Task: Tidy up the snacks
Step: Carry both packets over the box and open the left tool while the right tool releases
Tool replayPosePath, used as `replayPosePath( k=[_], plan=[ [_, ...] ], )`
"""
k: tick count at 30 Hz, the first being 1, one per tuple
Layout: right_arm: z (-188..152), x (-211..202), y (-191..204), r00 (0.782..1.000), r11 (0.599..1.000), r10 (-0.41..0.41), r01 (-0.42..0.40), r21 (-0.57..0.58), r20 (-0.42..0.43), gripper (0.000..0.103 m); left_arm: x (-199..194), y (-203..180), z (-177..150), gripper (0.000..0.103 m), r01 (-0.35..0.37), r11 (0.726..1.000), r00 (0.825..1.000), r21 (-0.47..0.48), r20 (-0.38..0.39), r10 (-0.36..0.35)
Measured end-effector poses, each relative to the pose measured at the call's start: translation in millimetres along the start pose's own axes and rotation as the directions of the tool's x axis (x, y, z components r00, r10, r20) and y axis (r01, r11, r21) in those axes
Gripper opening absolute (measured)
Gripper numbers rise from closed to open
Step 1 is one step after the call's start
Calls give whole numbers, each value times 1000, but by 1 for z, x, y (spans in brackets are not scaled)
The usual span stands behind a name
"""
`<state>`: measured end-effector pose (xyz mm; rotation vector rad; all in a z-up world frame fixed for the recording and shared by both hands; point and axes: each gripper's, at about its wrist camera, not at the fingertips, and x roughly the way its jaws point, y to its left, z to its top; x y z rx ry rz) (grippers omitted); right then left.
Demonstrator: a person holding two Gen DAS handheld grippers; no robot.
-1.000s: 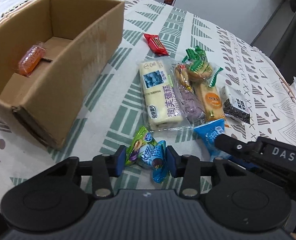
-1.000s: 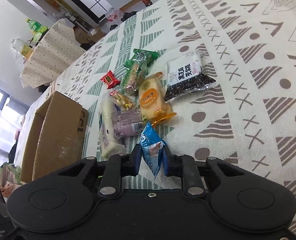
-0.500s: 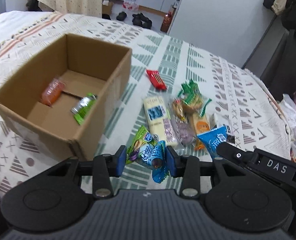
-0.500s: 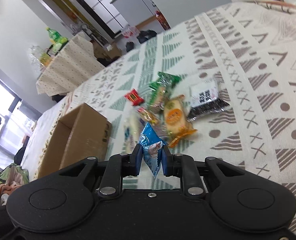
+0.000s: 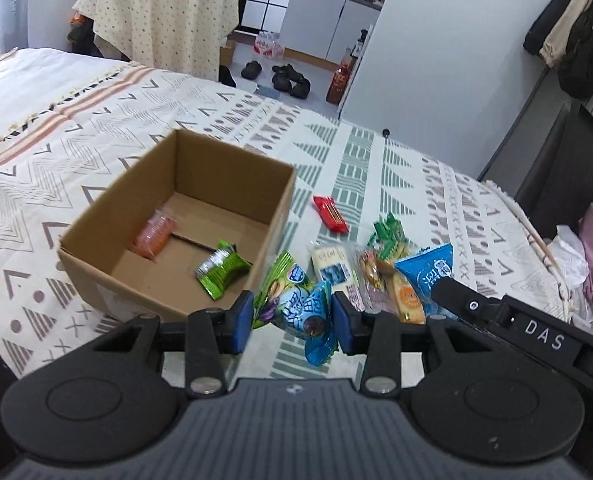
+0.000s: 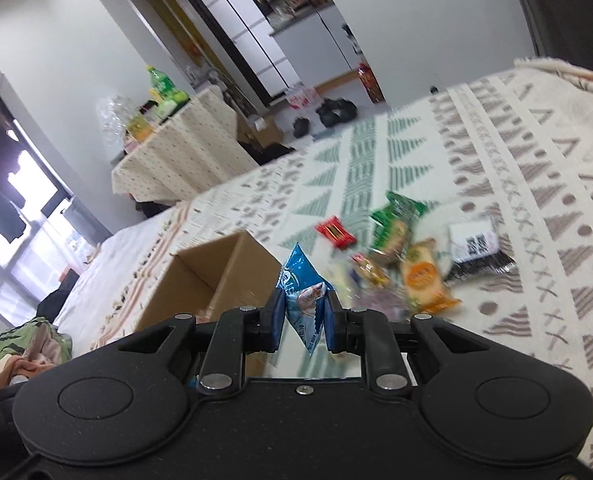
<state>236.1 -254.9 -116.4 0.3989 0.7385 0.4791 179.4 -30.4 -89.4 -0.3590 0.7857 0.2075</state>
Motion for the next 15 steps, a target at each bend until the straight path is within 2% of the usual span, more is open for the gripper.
replayPosePath(
  k=[15],
  plan=[
    [4,5,47,998,998,18,-14,-63,62,20,-16,52,28,41,-40,997,998,-64,40,43]
  ],
)
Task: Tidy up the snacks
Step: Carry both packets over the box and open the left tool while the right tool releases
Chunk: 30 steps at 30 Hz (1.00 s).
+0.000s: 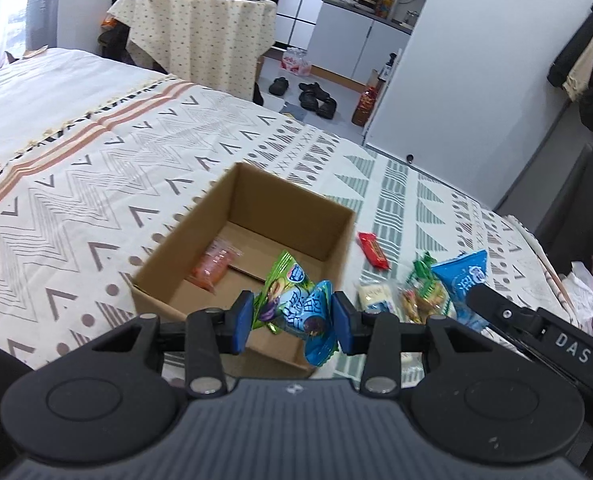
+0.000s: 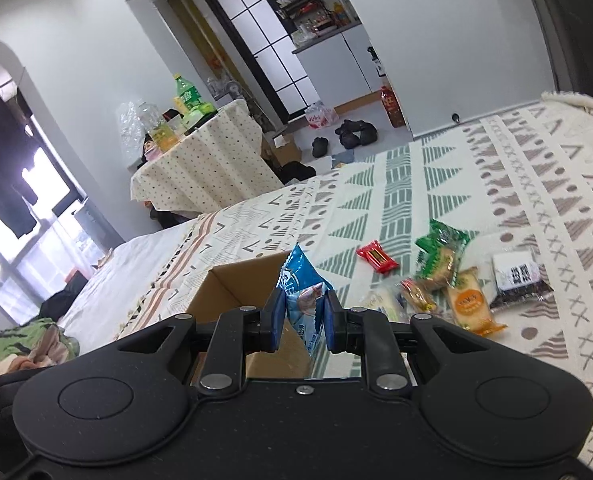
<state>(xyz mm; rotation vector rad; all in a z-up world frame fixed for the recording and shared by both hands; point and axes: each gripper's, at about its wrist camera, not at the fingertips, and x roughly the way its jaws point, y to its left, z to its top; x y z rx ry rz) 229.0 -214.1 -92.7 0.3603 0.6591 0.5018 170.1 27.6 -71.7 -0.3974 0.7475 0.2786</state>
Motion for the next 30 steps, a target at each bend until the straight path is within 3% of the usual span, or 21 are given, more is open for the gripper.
replayPosePath(
  k=[23,30],
  plan=[
    [-2,62,51,998,999,35,-37,-38,-48,20,52,57,42,44,-37,996,998,-77,-53,33],
    [-4,78,59,995,997,61,-64,-40,-76,20,58,66,45,59,-46,995,996,-93,-83,38]
  ],
)
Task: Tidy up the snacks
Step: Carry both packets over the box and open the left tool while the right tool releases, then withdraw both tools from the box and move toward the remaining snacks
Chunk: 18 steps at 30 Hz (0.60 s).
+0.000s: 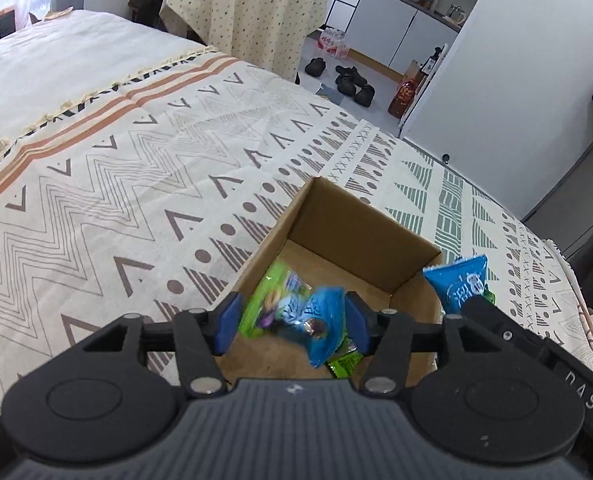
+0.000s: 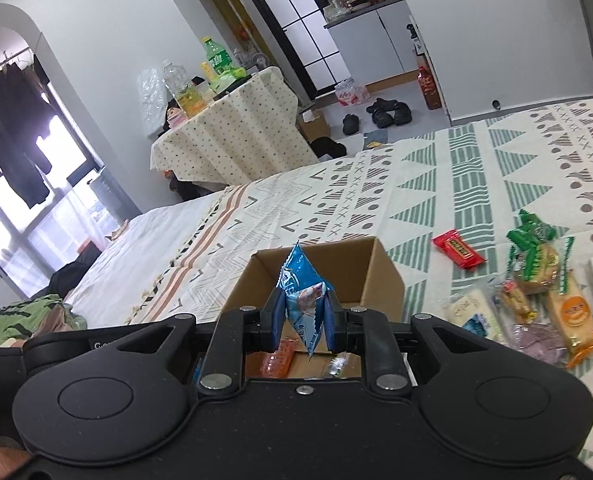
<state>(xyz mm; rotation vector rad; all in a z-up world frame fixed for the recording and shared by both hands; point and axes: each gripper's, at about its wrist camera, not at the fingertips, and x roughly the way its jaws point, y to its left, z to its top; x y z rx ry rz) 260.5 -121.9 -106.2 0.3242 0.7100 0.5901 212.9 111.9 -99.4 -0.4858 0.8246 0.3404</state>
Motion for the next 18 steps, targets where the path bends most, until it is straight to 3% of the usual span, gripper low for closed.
replayPosePath(
  k=[1,3,5,11,18],
  plan=[
    [0,2,1,1000,1000,7,-7,0,1,20,-1,1,0,62,-1,1000,1000,0,0,1],
    [0,4,3,1000,1000,11,-11,-5,1,21,-3,0,0,78,-11,1000,1000,3,3,11],
    [0,6,4,1000,1000,24,-24,0,-6,27,-5,0,-1,82,-26,1000,1000,6,11,26],
    [-6,1,2,999,999,41,-41,17,-26,38,-11,0,-4,84,-66,998,998,-1,-10,66],
    [0,-21,-1,1000,999,17,-17,33,10,71,-27,-3,-8,89,-95,995,995,2,-22,95]
  ],
)
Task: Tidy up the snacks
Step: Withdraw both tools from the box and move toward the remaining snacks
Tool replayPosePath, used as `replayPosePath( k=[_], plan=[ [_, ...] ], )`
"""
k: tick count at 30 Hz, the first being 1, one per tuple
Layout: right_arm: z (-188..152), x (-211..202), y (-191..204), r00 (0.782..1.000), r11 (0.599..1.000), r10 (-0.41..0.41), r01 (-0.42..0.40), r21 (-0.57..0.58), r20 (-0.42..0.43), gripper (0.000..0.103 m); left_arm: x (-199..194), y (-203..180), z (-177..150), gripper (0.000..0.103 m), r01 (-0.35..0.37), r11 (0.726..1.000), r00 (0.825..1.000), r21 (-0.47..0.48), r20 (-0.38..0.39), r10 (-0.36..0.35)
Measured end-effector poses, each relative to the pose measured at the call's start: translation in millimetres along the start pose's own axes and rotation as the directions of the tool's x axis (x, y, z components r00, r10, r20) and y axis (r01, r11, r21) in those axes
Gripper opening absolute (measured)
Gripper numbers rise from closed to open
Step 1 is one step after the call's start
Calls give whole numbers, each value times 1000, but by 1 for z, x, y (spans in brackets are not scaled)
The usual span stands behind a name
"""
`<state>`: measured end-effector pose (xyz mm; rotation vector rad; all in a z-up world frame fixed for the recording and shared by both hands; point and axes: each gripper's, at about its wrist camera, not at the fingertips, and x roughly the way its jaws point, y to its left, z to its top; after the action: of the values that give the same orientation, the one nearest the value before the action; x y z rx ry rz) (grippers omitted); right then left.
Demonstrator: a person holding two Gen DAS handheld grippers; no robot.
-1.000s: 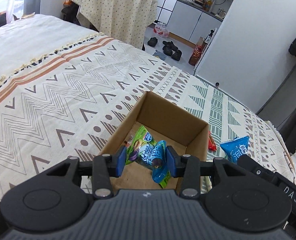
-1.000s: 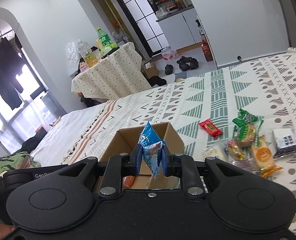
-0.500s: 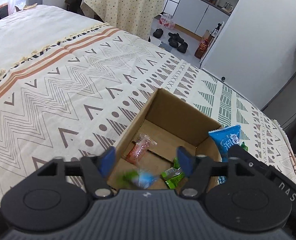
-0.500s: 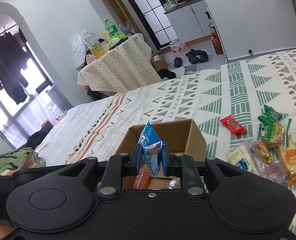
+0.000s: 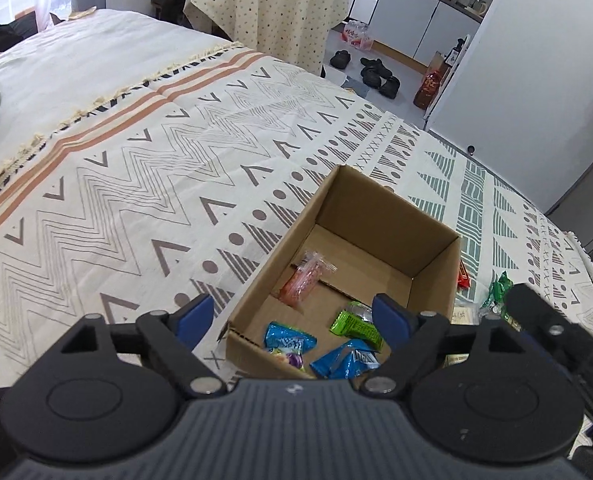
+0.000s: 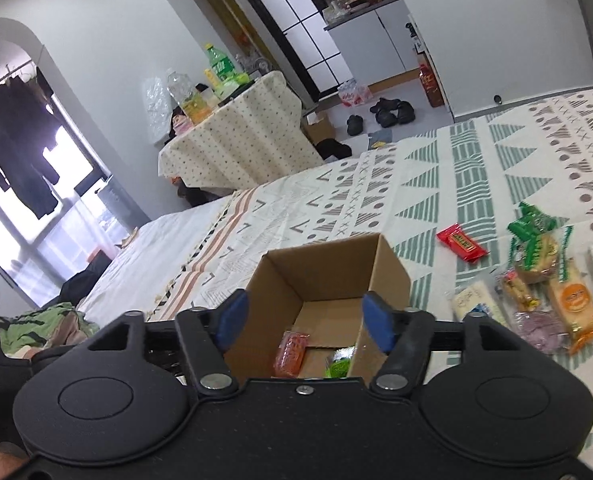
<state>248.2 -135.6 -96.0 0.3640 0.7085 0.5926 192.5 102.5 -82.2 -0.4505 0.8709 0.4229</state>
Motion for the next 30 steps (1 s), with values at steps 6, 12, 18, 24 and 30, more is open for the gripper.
replayPosePath(
  k=[6,12,18,24,30],
  plan=[
    [7,-23,-3,998,999,-44,45,-22,52,97,-13,-4,-6,99,3,1000,1000,-9,11,-3],
    [12,-41,-14,996,998,-65,66,-8,62,103,-27,-16,-12,103,22,1000,998,5,52,-22],
    [14,-58,-21,993,994,-99,101,-28,62,103,-37,-30,-20,103,50,999,996,20,68,-52],
    [19,-73,-36,990,993,-119,119,7,77,103,-46,-46,-28,103,85,996,994,34,73,-87],
    [21,-90,-53,989,992,-126,123,33,78,103,-49,-61,-36,103,83,996,995,38,59,-85]
  ],
)
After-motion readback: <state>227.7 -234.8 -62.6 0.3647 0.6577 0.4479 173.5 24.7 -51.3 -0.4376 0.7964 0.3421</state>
